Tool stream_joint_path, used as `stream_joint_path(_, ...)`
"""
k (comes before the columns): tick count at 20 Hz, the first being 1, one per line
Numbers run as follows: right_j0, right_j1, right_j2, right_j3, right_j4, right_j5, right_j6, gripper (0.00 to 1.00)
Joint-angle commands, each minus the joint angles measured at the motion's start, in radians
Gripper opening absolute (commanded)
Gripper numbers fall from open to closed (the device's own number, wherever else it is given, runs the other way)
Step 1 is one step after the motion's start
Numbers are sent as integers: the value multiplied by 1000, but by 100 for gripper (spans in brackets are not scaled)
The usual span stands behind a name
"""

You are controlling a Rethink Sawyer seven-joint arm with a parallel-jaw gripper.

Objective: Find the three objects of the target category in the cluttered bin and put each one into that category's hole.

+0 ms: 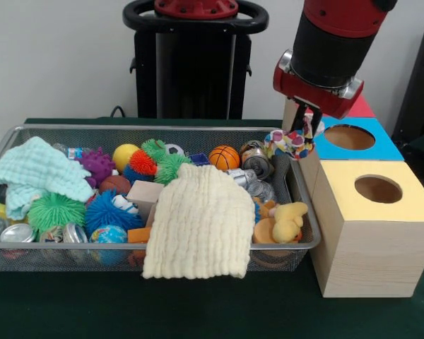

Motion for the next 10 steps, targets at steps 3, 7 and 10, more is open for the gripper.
stream_joint_path(3, 17, 57, -4, -67, 55, 134, 329, 0)
stream_joint_path(7, 29, 67, -16, -88, 65, 153, 344, 0)
stream_joint_path(10, 30, 78, -22, -109, 70, 167, 350, 0)
